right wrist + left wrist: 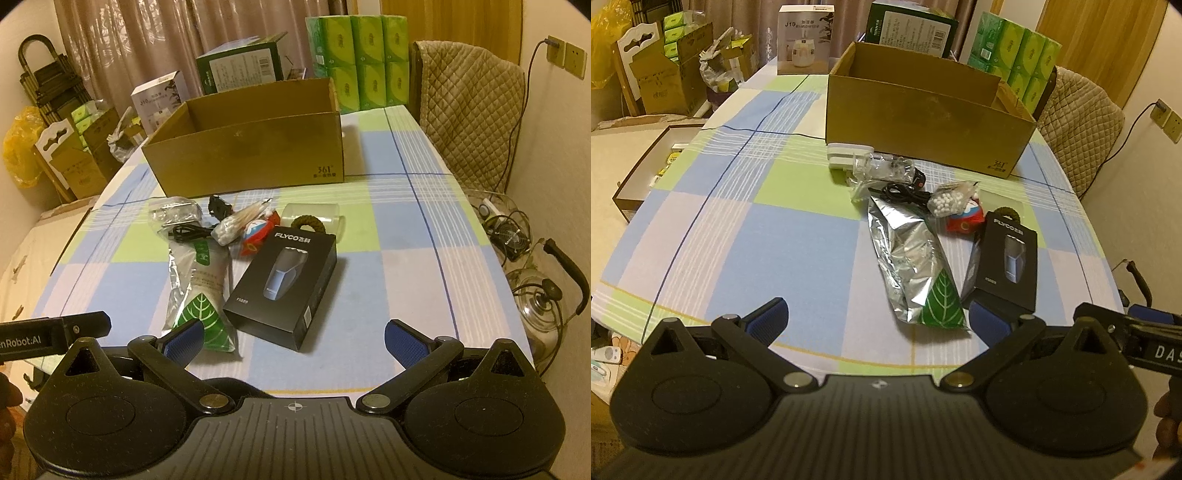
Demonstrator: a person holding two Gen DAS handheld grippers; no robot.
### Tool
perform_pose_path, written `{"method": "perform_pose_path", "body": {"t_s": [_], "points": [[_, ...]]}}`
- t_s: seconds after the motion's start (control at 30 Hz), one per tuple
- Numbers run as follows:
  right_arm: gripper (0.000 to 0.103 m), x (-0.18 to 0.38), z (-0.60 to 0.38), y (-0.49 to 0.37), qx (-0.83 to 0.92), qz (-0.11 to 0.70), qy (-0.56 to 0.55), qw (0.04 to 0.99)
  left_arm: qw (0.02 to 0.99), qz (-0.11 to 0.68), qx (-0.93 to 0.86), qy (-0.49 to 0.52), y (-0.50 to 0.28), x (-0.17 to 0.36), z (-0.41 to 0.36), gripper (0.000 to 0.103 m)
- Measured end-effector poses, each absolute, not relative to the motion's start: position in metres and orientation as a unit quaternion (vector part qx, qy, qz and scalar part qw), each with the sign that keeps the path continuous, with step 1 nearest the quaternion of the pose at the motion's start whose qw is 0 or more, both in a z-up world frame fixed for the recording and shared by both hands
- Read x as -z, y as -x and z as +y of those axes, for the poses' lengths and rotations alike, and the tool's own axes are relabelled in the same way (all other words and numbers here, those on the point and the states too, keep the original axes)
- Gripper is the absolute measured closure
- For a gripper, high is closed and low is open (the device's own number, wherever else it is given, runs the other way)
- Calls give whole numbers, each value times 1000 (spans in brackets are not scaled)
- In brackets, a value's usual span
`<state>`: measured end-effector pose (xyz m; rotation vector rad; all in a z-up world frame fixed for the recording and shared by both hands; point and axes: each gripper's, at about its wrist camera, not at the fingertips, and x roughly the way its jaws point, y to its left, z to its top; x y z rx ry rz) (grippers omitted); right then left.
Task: Organize objects
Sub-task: 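Grasp the silver foil tea bag with the left tool while the right tool grasps the black FLYCO box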
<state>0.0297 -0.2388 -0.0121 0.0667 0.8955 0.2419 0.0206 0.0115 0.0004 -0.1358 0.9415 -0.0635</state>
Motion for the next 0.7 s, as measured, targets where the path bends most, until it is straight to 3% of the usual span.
{"method": "perform_pose_path", "body": {"t_s": [0.7], "points": [[2, 45, -226, -95, -115, 458, -46, 880, 877, 478, 40, 38, -86, 37, 13, 1]]}}
